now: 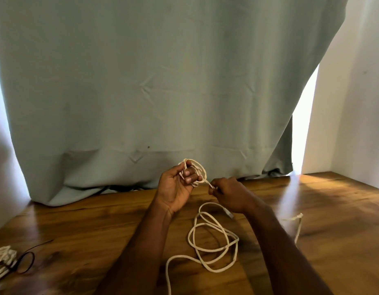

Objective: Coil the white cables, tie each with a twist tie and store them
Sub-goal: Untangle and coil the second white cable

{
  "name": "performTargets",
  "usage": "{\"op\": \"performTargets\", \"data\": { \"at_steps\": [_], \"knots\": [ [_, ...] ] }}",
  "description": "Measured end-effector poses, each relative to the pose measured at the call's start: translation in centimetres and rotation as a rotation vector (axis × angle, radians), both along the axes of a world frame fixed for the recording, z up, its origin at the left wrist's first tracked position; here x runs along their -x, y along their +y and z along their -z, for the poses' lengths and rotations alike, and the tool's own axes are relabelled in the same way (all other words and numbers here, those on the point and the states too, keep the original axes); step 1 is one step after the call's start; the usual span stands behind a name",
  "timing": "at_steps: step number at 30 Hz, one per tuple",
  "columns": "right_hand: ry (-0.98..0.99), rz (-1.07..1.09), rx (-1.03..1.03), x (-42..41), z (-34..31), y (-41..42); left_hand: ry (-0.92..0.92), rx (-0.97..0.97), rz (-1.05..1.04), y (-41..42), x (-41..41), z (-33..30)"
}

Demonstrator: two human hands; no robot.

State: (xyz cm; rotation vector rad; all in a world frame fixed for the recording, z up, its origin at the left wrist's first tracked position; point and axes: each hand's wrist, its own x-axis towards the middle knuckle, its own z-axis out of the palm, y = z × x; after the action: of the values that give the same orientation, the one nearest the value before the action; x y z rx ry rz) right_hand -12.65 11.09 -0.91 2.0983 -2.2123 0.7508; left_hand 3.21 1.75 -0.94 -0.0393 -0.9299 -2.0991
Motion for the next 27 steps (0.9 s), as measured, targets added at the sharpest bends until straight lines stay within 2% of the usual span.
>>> {"op": "performTargets", "data": {
  "at_steps": [3,8,12,14,16,18,21,24,26,27],
  "knots": [
    [0.173,0.068,-0.161,-0.6,-0.5,0.4,0.028,-0.004,-0.07,-0.5,0.1,-0.6],
    [0.291,0.069,-0.196,-2.1,-1.6,1.2,-0.068,0.096,-0.281,-1.2,0.9,-0.6],
    [0.296,-0.008,-0.1,-2.4,-2.3,2.0,-0.429,0.333,-0.433,-1.6,1.4,-0.4],
    [0.26,-0.054,-0.001,-2.4,-2.4,2.1,-0.645,0.522,-0.562,0.0,1.2,0.0],
    [0.207,-0.095,0.149,-2.2,-2.5,2.3,-0.76,0.672,-0.61,1.4,1.2,0.6],
    [0.147,-0.088,0.319,-1.5,-2.4,2.4,-0.788,0.711,-0.517,1.8,1.5,0.9],
    [0.062,-0.039,0.468,0.0,-2.1,2.4,-0.634,0.539,-0.29,1.4,1.2,1.1],
    [0.01,-0.051,0.509,0.8,-1.4,1.7,-0.468,0.358,0.061,0.9,0.6,1.9],
    [-0.102,-0.065,0.484,0.7,-1.1,1.4,-0.408,0.353,0.122,0.9,0.5,2.2],
    [-0.222,-0.099,0.456,0.5,-1.0,1.3,-0.382,0.365,0.117,1.1,0.5,2.1]
  ]
}}
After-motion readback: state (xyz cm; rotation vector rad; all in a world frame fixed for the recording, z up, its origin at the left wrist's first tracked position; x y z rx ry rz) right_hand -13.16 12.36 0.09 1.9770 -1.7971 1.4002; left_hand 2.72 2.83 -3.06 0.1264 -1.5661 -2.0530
